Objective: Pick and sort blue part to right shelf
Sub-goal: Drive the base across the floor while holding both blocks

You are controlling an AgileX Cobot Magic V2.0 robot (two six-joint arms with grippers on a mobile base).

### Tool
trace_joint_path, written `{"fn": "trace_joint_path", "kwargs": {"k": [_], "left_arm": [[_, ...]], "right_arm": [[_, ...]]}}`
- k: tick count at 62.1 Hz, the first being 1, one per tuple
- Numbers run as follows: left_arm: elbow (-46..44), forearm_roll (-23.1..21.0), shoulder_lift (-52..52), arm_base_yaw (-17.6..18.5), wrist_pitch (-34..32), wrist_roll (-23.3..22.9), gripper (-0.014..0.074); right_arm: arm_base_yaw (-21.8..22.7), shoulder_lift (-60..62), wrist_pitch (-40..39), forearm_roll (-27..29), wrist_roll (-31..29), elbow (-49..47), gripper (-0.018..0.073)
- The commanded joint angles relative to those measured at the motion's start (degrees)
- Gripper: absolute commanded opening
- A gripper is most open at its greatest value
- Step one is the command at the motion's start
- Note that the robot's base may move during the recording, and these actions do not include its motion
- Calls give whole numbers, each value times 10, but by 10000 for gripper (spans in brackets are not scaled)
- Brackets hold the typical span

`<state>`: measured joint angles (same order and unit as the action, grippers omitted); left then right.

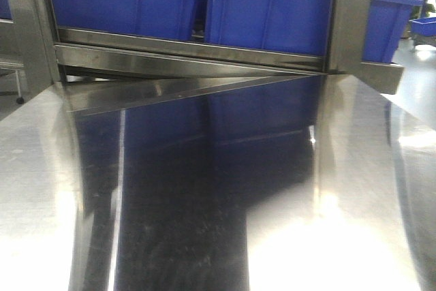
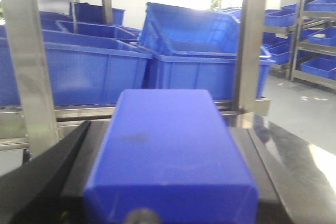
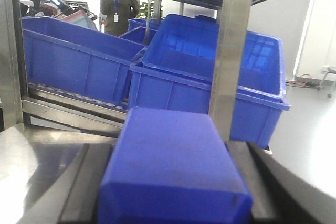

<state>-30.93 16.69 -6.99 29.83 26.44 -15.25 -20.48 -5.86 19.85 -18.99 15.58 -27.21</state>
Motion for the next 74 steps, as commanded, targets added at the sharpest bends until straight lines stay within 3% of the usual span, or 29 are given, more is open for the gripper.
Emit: {"fn": "trace_joint_path", "kwargs": {"k": [1, 74], "left_arm": [[-16, 7, -9, 4, -48, -5, 294], [-16, 1, -9, -8, -47, -5, 294]], "right_arm": [[-1, -7, -56, -14, -4, -15, 225], [-1, -7, -54, -14, -4, -14, 225]]}}
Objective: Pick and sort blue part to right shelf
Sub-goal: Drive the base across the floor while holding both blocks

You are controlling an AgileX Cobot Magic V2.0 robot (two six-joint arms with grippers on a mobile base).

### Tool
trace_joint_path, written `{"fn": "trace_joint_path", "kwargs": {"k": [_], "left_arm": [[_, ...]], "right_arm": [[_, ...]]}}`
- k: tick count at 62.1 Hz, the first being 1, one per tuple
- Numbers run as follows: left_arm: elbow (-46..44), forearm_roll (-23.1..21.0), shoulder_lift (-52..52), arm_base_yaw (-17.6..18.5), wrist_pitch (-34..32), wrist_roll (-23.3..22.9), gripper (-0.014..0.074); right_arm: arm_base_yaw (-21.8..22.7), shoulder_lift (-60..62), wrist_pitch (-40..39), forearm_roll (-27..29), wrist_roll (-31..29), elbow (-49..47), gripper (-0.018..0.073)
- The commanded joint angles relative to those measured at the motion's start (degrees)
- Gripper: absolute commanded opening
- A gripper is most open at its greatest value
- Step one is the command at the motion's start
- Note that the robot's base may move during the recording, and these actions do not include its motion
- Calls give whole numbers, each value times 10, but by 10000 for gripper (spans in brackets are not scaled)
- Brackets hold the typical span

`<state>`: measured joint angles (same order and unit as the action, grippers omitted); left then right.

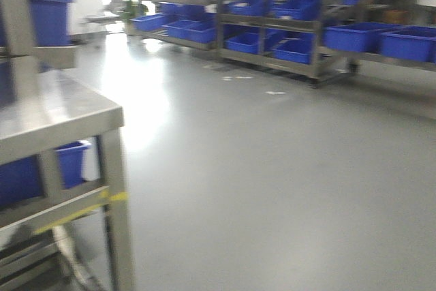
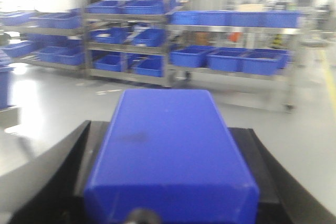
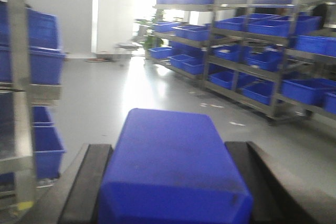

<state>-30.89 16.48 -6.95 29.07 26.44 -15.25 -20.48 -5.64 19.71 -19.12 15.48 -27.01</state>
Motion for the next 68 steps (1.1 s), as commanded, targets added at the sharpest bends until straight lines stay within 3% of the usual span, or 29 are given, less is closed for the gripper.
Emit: {"fn": "trace_joint_path", "kwargs": {"k": [1, 68], "left_arm": [[-16, 3, -9, 0, -47, -5, 294], [-16, 3, -9, 0, -47, -5, 294]], "right_arm": [[-1, -10, -53, -13, -3, -16, 225], [-1, -10, -53, -13, -3, -16, 225]]}}
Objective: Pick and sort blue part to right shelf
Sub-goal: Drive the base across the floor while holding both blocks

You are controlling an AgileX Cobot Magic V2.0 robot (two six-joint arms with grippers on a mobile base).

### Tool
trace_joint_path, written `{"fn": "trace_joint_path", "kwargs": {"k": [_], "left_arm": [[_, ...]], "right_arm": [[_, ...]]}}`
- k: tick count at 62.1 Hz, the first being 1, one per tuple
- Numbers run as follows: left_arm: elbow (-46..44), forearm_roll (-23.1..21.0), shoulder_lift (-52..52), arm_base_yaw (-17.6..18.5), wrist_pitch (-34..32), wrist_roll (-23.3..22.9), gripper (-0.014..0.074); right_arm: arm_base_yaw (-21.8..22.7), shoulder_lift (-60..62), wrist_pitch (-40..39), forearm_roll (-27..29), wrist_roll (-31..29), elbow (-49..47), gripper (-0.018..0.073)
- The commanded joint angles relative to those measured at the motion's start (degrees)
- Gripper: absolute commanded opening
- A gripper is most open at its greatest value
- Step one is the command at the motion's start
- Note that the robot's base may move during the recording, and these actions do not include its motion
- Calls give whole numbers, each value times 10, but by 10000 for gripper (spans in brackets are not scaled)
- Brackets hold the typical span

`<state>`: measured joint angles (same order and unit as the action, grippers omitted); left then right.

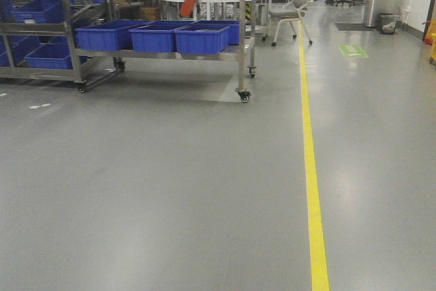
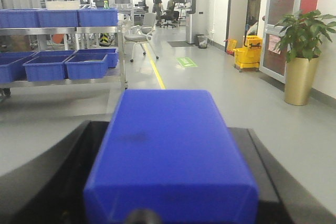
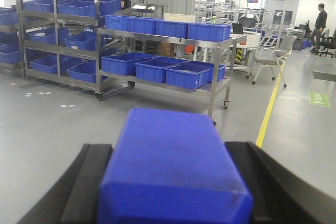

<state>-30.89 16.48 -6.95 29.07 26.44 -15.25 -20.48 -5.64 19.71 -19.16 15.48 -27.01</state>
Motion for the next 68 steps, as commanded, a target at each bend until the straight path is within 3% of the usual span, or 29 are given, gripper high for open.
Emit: {"fn": "trace_joint_path", "kwargs": {"k": [1, 68], "left_arm": [[-16, 3, -9, 0, -47, -5, 294], [-16, 3, -9, 0, -47, -5, 294]], "right_arm": [[-1, -10, -53, -13, -3, -16, 225], [-1, -10, -50, -13, -3, -16, 225]]}}
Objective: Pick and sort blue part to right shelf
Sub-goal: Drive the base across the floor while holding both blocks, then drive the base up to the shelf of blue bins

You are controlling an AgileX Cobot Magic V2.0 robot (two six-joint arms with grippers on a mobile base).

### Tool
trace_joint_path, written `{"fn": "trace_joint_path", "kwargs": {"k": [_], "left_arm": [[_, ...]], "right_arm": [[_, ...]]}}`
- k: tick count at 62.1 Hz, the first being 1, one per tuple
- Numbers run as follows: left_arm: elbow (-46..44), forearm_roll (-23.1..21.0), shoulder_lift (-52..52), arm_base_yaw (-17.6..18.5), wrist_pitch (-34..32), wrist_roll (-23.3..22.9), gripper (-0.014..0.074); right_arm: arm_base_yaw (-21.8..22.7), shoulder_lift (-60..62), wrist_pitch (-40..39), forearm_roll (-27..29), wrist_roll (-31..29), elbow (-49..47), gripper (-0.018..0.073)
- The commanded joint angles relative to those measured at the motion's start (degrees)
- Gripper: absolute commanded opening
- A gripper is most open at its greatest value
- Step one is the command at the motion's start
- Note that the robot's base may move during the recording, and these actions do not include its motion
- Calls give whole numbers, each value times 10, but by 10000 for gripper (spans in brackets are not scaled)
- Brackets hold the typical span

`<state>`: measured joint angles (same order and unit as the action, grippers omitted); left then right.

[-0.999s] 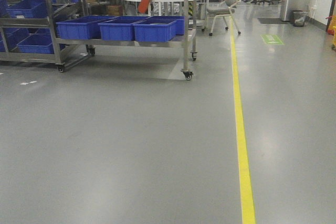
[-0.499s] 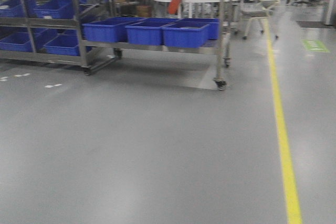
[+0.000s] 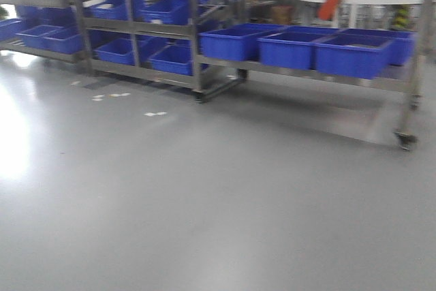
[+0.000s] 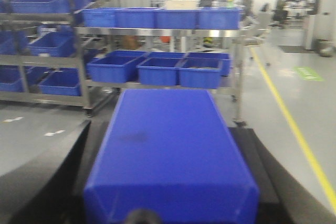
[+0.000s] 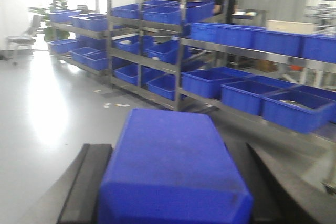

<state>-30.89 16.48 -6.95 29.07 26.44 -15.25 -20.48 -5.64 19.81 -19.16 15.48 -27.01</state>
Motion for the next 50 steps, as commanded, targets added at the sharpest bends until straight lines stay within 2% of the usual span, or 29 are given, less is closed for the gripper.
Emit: {"fn": "trace_joint_path", "kwargs": {"k": [1, 50], "left_arm": [[-16, 3, -9, 0, -47, -5, 294], [-16, 3, -9, -1, -47, -5, 294]], "right_arm": [[-1, -10, -51, -13, -3, -16, 225], [-1, -10, -51, -13, -3, -16, 225]]}}
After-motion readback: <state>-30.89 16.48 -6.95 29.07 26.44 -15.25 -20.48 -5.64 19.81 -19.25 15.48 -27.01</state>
